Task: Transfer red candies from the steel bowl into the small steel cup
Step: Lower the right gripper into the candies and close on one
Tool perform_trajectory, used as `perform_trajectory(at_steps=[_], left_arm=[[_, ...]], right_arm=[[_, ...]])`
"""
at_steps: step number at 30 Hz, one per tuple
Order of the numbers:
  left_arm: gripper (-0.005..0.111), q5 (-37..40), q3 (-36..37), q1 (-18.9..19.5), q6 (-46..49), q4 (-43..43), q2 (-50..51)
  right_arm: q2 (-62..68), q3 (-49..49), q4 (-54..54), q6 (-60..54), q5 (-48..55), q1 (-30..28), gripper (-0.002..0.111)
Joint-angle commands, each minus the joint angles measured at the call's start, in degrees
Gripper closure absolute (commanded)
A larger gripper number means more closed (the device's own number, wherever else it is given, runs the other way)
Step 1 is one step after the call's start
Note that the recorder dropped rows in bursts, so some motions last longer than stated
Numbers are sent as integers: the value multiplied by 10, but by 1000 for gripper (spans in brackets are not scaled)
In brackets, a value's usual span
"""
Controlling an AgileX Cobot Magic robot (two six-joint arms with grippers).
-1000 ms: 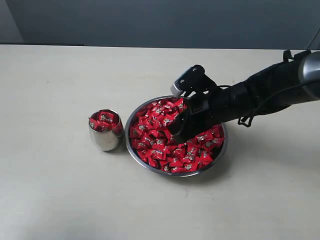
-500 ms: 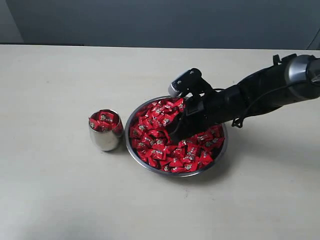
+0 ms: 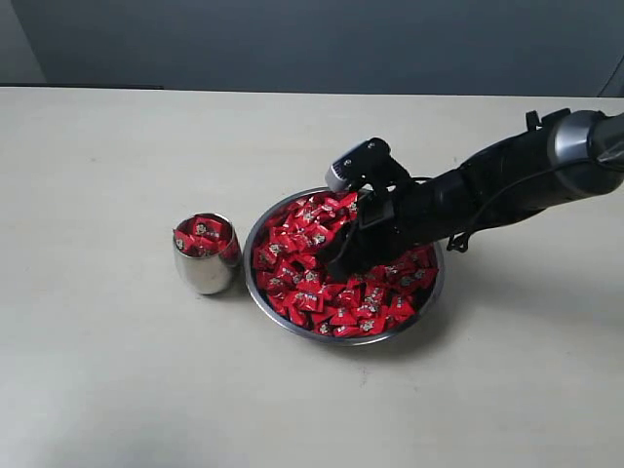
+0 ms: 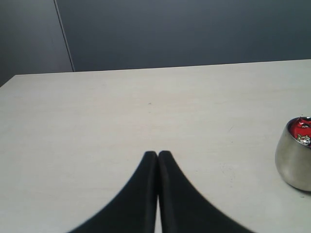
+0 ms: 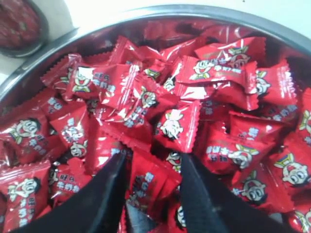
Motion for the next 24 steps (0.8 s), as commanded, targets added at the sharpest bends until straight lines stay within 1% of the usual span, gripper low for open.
perform_trajectory(at_steps=[1, 5, 7, 9, 12, 13, 20, 24], left_arm=[[106, -1, 2, 0, -1, -2, -3], [106, -1, 2, 0, -1, -2, -3], [106, -1, 2, 0, -1, -2, -3], [106, -1, 2, 0, -1, -2, -3], [106, -1, 2, 0, -1, -2, -3], [106, -1, 2, 0, -1, -2, -3], [106, -1, 2, 0, -1, -2, -3], [106, -1, 2, 0, -1, -2, -3]], right_arm=[[0, -2, 5, 1, 5, -1, 72], [0, -2, 8, 1, 0, -1, 72], [0, -2, 15, 1, -7, -1, 75], [0, -2, 15, 1, -10, -1, 85], [0, -2, 15, 1, -10, -1, 105], [0, -2, 15, 2, -10, -1, 109], [-3, -2, 14, 5, -10, -1, 109], [-29, -2, 5, 20, -15, -1, 109]])
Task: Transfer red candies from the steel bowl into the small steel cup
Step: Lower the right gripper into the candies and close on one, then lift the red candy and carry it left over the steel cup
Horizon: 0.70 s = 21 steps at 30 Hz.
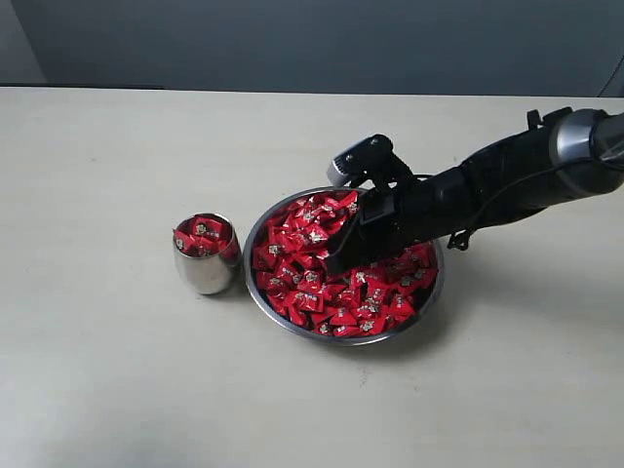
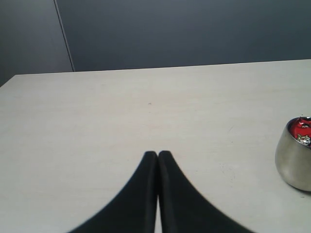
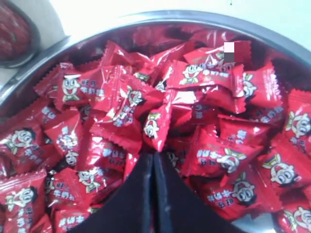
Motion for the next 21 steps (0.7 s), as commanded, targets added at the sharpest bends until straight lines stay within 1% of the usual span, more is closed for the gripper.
perform_trajectory(at_steps=[1, 5, 7, 21], left_arm=[[106, -1, 2, 0, -1, -2, -3], [106, -1, 2, 0, -1, -2, -3], [106, -1, 2, 0, -1, -2, -3], [106, -1, 2, 0, -1, -2, -3]], right_arm=[[-31, -2, -18, 22, -6, -1, 109], [-59, -2, -84, 96, -7, -1, 109], [-70, -2, -99, 117, -8, -1, 109], [-160, -1, -92, 159, -9, -1, 109]])
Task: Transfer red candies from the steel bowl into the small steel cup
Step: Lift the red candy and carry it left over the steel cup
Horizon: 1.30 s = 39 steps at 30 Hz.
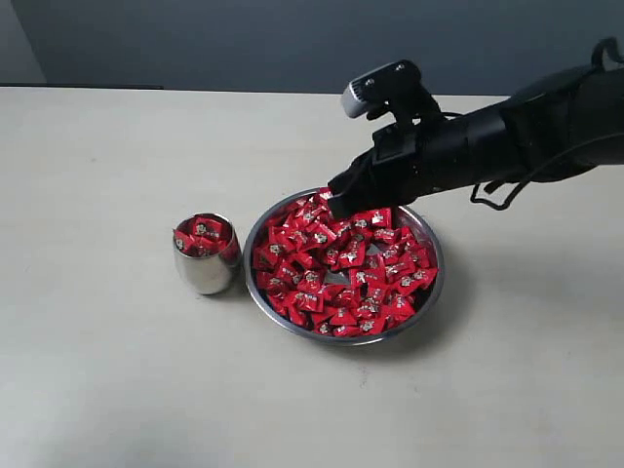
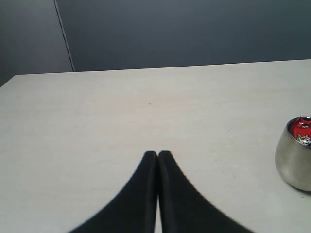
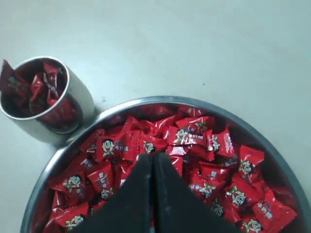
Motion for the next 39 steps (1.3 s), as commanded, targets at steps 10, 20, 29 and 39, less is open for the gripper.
perform_trajectory(at_steps=[10, 20, 29, 39], left_arm=[[106, -1, 2, 0, -1, -2, -3], [106, -1, 2, 0, -1, -2, -3], [106, -1, 2, 0, -1, -2, -3], [106, -1, 2, 0, -1, -2, -3]], right_arm=[[-38, -3, 92, -28, 29, -1, 109], [4, -60, 171, -86, 142, -1, 109], [93, -116, 161, -81, 160, 45, 109], [168, -187, 129, -60, 146, 96, 109]])
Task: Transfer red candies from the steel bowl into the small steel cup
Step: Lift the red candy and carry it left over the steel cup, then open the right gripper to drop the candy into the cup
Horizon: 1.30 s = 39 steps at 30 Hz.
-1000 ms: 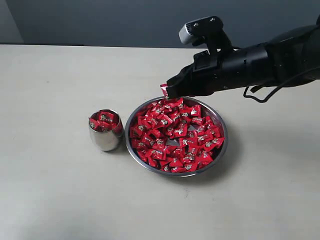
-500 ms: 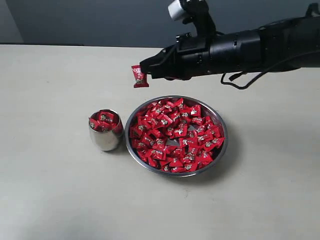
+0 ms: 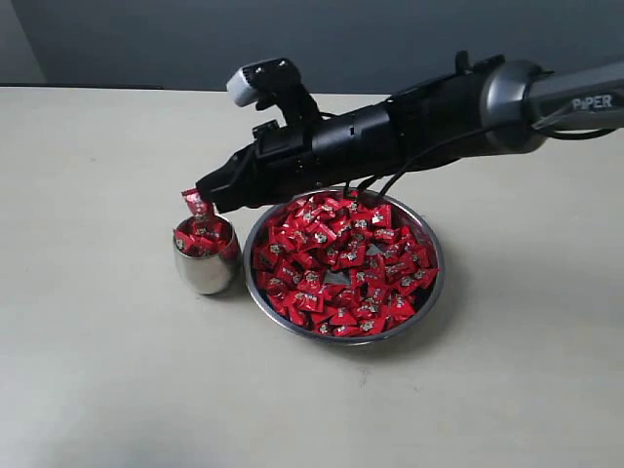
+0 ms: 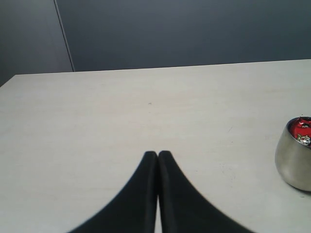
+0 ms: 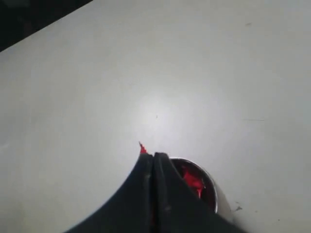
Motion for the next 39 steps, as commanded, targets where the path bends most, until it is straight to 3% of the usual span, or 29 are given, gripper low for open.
perform_trajectory(at_steps=[1, 31, 34, 39], left_arm=[[106, -1, 2, 0, -1, -2, -3], [106, -1, 2, 0, -1, -2, -3], [106, -1, 2, 0, -1, -2, -3], [106, -1, 2, 0, -1, -2, -3]], right_arm=[[21, -25, -24, 25, -11, 7, 109], [29, -26, -67, 54, -53, 18, 109], [29, -26, -67, 54, -53, 18, 99], [29, -26, -67, 54, -53, 18, 68]])
